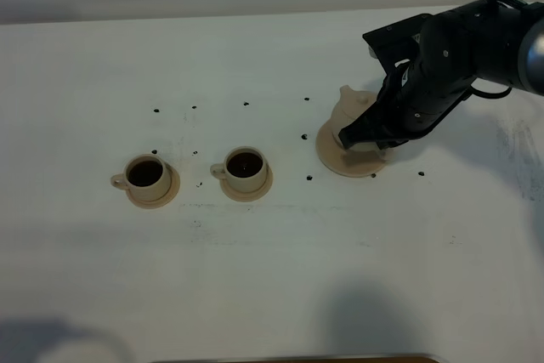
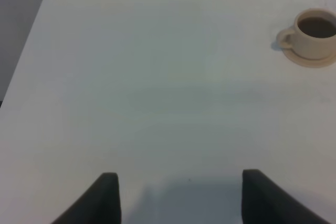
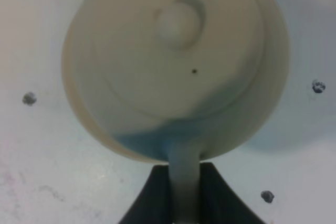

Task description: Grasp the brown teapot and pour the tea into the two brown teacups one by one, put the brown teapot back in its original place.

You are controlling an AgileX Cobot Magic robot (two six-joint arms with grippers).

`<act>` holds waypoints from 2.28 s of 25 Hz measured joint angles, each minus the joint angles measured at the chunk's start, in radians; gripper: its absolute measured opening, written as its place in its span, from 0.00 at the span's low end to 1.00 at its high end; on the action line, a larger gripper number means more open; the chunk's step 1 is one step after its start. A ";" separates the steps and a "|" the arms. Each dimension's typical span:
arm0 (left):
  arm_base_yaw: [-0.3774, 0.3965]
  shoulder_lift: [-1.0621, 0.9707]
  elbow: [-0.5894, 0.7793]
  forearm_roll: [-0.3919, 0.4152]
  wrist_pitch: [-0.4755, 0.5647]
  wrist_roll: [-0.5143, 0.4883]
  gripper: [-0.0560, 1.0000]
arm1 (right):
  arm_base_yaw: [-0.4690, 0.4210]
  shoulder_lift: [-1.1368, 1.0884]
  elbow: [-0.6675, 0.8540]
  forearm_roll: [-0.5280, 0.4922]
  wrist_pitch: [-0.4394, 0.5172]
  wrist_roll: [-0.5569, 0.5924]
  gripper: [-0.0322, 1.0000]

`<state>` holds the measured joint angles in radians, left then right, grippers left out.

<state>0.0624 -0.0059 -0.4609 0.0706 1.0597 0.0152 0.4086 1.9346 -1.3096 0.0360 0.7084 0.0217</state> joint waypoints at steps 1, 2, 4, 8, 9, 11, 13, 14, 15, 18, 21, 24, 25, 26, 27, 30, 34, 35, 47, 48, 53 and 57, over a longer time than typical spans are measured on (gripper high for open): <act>0.000 0.000 0.000 0.000 0.000 0.000 0.51 | 0.000 0.000 0.010 0.003 -0.012 0.000 0.14; 0.000 0.000 0.000 0.000 0.000 0.000 0.51 | 0.001 0.000 0.020 0.005 -0.023 0.000 0.14; 0.000 0.000 0.000 0.000 0.000 0.000 0.51 | 0.003 0.000 0.036 0.006 -0.042 0.000 0.14; 0.000 0.000 0.000 0.000 0.000 0.000 0.51 | 0.013 0.000 0.042 0.007 -0.065 0.002 0.14; 0.000 0.000 0.000 0.000 0.000 0.000 0.51 | 0.014 0.000 0.042 0.008 -0.073 0.006 0.14; 0.000 0.000 0.000 0.000 0.000 0.000 0.51 | 0.017 0.000 0.047 0.009 -0.091 0.014 0.14; 0.000 0.000 0.000 0.000 0.000 0.000 0.51 | 0.018 0.000 0.061 0.009 -0.102 0.024 0.14; 0.000 0.000 0.000 0.000 0.000 0.000 0.51 | 0.018 0.000 0.068 0.009 -0.103 0.025 0.14; 0.000 0.000 0.000 0.000 0.000 0.000 0.51 | 0.018 0.000 0.075 0.009 -0.105 0.026 0.14; 0.000 0.000 0.000 0.000 0.000 0.000 0.51 | 0.020 0.000 0.085 0.009 -0.116 0.026 0.14; 0.000 0.000 0.000 0.000 0.000 0.000 0.51 | 0.020 0.000 0.088 0.009 -0.119 0.026 0.14; 0.000 0.000 0.000 0.000 0.000 0.000 0.51 | 0.020 0.000 0.088 0.010 -0.123 0.044 0.14; 0.000 0.000 0.000 0.000 0.000 0.000 0.51 | 0.020 0.000 0.088 0.010 -0.123 0.048 0.14; 0.000 0.000 0.000 0.000 0.000 0.000 0.51 | 0.020 0.000 0.088 0.010 -0.123 0.049 0.15; 0.000 0.000 0.000 0.000 0.000 0.000 0.51 | 0.020 0.000 0.088 0.010 -0.123 0.052 0.17; 0.000 0.000 0.000 0.000 0.000 0.000 0.51 | 0.020 0.000 0.088 0.010 -0.123 0.053 0.31; 0.000 0.000 0.000 0.000 0.000 0.000 0.51 | 0.020 -0.013 0.088 0.010 -0.123 0.072 0.54; 0.000 0.000 0.000 0.000 0.000 0.000 0.51 | 0.020 -0.026 0.088 0.008 -0.122 0.076 0.57; 0.000 0.000 0.000 0.000 0.000 0.000 0.51 | -0.054 -0.385 0.096 -0.076 0.012 0.098 0.51; 0.000 0.000 0.000 0.000 0.000 0.000 0.51 | -0.065 -0.418 0.112 -0.084 0.018 0.101 0.51; 0.000 0.000 0.000 0.000 0.000 0.000 0.51 | -0.139 -0.615 0.247 -0.092 0.030 0.118 0.51; 0.000 0.000 0.000 0.000 0.000 0.000 0.51 | -0.203 -0.804 0.363 -0.092 0.065 0.124 0.51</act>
<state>0.0624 -0.0059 -0.4609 0.0706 1.0597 0.0152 0.2053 1.1306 -0.9471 -0.0560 0.7734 0.1457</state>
